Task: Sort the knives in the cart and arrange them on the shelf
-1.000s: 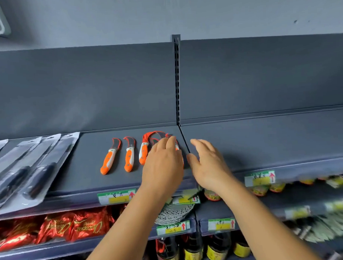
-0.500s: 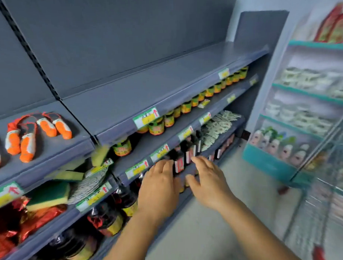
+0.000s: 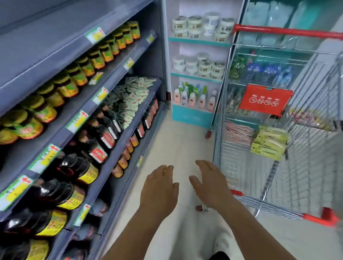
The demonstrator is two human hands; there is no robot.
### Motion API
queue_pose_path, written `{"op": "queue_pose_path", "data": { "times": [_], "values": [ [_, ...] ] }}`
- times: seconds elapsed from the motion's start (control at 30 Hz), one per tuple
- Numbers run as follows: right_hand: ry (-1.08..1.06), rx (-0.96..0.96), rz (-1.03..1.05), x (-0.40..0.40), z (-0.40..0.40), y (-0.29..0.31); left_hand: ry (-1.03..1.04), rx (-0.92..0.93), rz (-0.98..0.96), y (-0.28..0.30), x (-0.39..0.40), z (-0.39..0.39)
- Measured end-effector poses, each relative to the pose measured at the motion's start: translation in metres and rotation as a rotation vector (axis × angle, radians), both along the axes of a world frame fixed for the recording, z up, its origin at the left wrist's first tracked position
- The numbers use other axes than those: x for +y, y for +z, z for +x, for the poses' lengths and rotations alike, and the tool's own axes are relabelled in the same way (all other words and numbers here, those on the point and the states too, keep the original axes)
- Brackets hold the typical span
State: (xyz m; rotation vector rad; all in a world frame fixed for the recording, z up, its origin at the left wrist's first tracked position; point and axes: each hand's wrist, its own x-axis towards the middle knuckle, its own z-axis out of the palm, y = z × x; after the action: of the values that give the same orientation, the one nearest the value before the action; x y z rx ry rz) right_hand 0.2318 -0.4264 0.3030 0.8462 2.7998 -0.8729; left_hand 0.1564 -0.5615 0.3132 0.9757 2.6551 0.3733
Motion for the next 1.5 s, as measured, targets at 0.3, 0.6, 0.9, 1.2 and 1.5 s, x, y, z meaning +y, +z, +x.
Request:
{"op": "queue_pose_path", "data": {
  "times": [0.3, 0.6, 0.9, 1.2, 1.5],
  "values": [
    [-0.104, -0.077, -0.068, 0.14, 0.045, -0.035, -0.138, -0.036, -0.074, -0.022, 0.157, 0.031],
    [-0.301, -0.098, -0.13, 0.24, 0.064, -0.06, -0.272, -0.111, -0.087, -0.047, 0.268, 0.031],
    [-0.471, -0.095, -0.144, 0.304, 0.03, -0.079, -0.32, -0.209, -0.084, -0.071, 0.353, -0.016],
    [-0.499, -0.114, -0.166, 0.363, -0.025, -0.119, -0.314, -0.264, -0.106, -0.113, 0.423, -0.063],
    [-0.331, -0.179, -0.196, 0.447, -0.076, -0.197, -0.069, -0.387, -0.202, -0.197, 0.483, -0.095]
  ]
}}
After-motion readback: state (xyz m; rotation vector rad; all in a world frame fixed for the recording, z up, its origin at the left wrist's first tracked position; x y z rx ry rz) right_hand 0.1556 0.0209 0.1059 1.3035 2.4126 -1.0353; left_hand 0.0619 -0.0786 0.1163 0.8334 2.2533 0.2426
